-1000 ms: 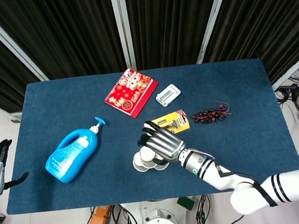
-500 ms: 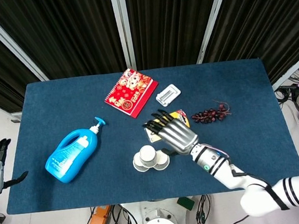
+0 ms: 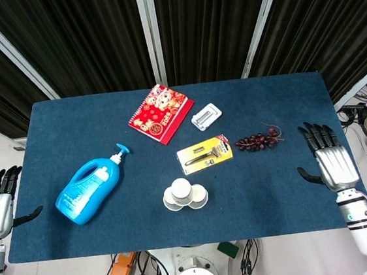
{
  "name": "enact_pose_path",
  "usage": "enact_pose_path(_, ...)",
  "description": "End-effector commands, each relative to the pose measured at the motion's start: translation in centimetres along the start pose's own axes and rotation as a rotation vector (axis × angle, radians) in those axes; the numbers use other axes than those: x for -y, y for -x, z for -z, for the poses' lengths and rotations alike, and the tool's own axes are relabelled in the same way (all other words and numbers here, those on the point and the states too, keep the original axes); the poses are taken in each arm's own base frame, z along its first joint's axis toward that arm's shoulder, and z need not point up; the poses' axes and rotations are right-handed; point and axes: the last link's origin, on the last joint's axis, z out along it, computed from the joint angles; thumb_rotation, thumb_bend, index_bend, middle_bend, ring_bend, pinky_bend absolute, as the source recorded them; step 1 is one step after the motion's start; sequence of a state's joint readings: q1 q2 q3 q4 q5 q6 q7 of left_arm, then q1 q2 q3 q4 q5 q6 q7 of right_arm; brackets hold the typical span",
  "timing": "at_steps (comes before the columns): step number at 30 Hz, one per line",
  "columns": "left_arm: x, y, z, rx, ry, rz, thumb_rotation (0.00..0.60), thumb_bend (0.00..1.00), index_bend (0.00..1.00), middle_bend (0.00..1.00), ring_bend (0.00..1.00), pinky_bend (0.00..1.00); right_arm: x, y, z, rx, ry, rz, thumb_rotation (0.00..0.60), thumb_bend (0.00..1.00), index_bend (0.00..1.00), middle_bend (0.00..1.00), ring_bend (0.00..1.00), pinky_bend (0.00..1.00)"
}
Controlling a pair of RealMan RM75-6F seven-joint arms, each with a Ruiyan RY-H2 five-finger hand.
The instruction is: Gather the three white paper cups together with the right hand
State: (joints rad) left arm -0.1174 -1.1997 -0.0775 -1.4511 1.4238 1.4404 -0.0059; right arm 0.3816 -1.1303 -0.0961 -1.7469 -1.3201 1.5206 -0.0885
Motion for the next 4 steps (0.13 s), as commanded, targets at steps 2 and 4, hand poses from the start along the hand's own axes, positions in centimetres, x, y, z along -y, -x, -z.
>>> enact_pose_path(2,-0.37,0.05,0.52,-0.002,0.002,-0.002,0.518,0.15,0.02,0.06,0.0,0.0,-2.91,0.75,3.52,-0.012,0.048,-0.061,0.6,0.38,0.0,0.06,0.0,0.0)
enact_pose_path(4,-0.41,0.14,0.74,0.011,0.001,-0.005,0.518,0.15,0.02,0.06,0.0,0.0,-3.13,0.74,3.72,-0.011,0.043,-0.078,0.6,0.38,0.0,0.06,0.0,0.0)
